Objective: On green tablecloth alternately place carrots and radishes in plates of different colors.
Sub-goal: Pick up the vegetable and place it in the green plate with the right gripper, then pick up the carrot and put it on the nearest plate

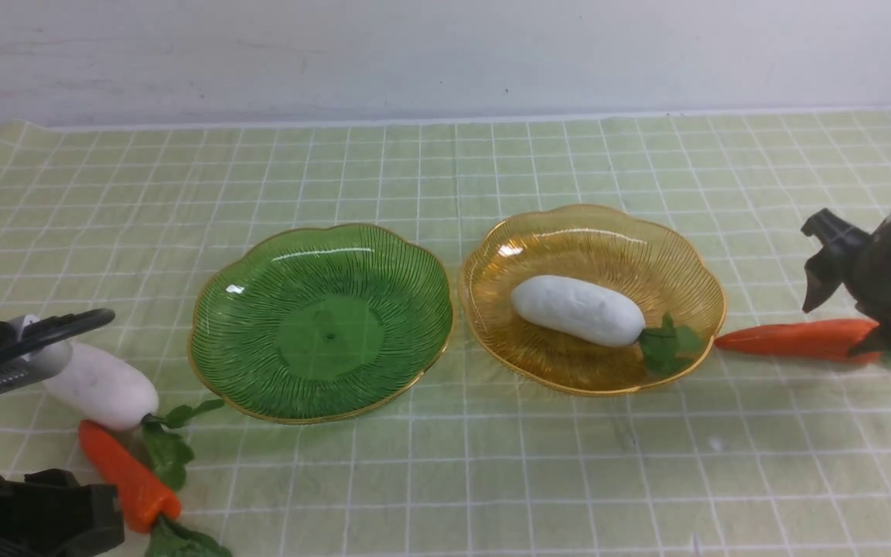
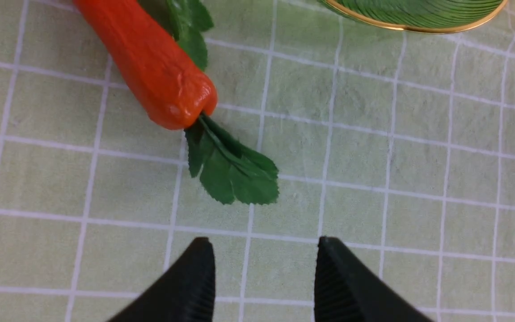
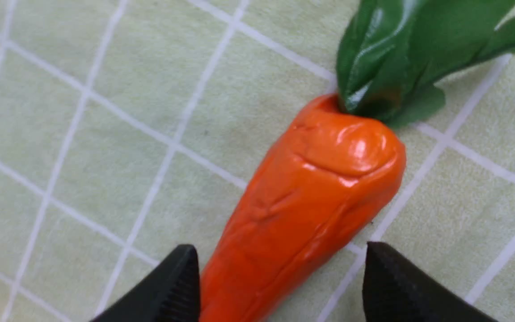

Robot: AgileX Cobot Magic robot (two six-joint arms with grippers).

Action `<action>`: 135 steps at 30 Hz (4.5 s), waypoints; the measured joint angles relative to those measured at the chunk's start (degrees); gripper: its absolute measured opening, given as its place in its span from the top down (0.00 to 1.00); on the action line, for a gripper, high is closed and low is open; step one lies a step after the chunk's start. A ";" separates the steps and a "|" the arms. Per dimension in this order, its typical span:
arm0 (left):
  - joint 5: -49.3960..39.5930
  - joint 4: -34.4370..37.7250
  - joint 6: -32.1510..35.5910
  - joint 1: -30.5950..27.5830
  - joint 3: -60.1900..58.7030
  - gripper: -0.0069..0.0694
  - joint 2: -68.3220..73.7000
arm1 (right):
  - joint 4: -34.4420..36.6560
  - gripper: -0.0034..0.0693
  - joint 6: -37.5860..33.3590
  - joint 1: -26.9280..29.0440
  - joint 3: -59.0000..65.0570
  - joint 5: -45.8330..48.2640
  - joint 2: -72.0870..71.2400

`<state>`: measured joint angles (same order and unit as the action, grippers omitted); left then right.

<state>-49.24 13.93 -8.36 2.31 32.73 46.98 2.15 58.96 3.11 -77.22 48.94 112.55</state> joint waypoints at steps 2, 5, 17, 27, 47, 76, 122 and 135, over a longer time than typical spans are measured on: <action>0.00 0.00 0.00 0.00 0.00 0.53 0.00 | -0.40 0.32 2.29 0.00 -0.04 -0.78 1.52; 0.00 0.00 0.00 0.00 0.00 0.53 0.00 | -1.41 0.32 2.71 0.00 -0.49 -1.65 2.71; -0.11 0.00 0.00 0.00 0.00 0.53 0.00 | -2.15 0.42 -9.76 0.16 -2.24 -1.04 4.03; -0.46 0.00 0.00 0.00 0.00 0.53 0.00 | 1.81 0.59 -33.54 0.52 -20.86 11.06 2.54; -0.46 0.00 0.00 0.00 0.00 0.53 0.00 | 32.39 0.50 -73.87 -35.16 -32.20 -5.63 10.85; 8.08 -11.84 -13.58 0.00 1.17 0.42 6.36 | 20.95 0.92 -68.64 -25.81 -32.17 22.38 -5.04; -5.47 -11.69 -15.33 0.00 23.56 0.52 34.90 | 20.00 0.97 -77.17 -25.81 12.00 21.01 -33.55; 10.14 4.02 5.11 2.21 33.54 0.41 45.12 | 20.00 0.97 -77.19 -25.81 12.00 20.32 -33.55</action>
<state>-39.09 17.95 -3.24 4.52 66.27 92.10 22.16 -18.22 -22.70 -65.22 69.26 79.00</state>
